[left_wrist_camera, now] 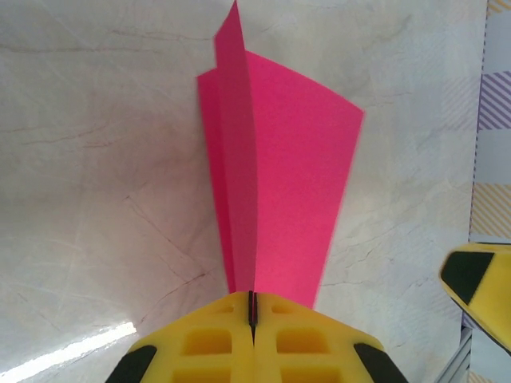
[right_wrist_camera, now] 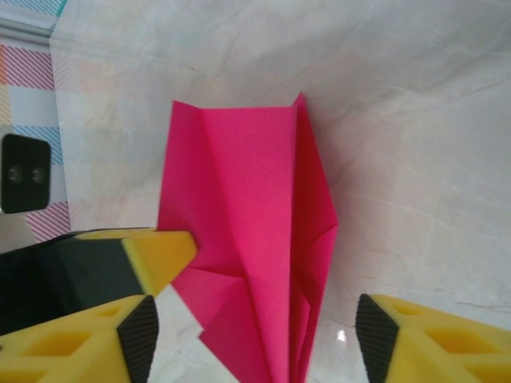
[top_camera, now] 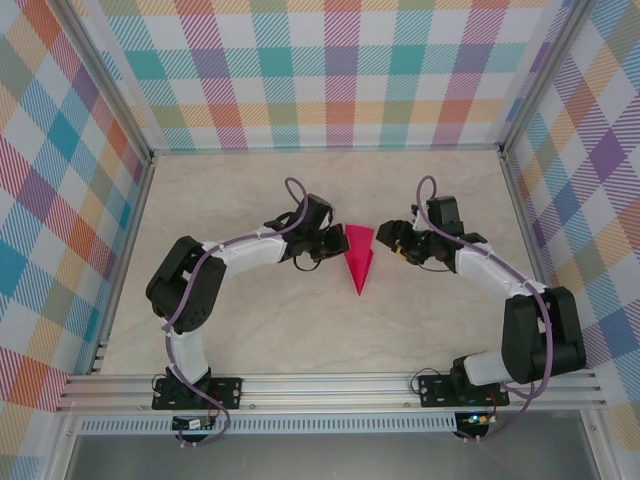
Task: Fold a paper plane with a square sheet of paper (pick it up from the middle)
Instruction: Turn over a paper plane at the center of the table.
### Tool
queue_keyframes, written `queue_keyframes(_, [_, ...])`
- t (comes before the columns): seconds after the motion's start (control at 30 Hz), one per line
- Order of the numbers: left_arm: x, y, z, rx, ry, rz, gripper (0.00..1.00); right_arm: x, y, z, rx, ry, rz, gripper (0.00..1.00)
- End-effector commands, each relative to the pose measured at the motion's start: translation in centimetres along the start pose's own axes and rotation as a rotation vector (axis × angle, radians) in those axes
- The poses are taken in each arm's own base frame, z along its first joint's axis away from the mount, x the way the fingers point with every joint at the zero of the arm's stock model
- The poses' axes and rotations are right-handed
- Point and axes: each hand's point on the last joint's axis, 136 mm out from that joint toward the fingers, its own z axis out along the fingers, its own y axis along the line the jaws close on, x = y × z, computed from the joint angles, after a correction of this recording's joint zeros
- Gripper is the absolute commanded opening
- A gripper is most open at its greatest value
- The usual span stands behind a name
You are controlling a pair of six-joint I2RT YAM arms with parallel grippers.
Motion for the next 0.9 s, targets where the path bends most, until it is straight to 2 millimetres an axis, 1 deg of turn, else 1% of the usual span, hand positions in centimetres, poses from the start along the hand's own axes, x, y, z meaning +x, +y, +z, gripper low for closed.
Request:
queue_keyframes(0.0, [-0.3,1.3,0.6,0.019,-0.026,-0.044,0.01,1.4,1.1,1.1,-0.013,0.061,-0.047,0.61])
queue_keyframes(0.13, [-0.2,2.9,0.2,-0.024,-0.044,-0.055,0.01,2.4,1.0,2.9,0.062,0.105,-0.065,0.5])
queue_keyframes(0.3, [0.4,4.1,0.3,-0.055,-0.043,-0.068,0.01,3.6,1.7,4.9,0.108,0.153,-0.115,0.43])
queue_keyframes(0.4, [0.5,4.7,0.3,-0.072,-0.047,-0.076,0.01,4.2,2.0,5.8,0.159,0.172,-0.154,0.4])
queue_keyframes(0.5, [0.5,4.8,0.4,-0.076,-0.042,-0.075,0.01,4.6,1.8,6.3,0.212,0.177,-0.166,0.4])
queue_keyframes(0.63, [0.6,5.0,0.6,-0.079,-0.038,-0.076,0.0,4.8,0.2,6.6,0.322,0.176,-0.164,0.41])
queue_keyframes(0.87, [0.7,5.0,0.6,-0.082,-0.033,-0.076,0.0,5.8,-0.3,7.5,0.328,0.222,-0.161,0.46])
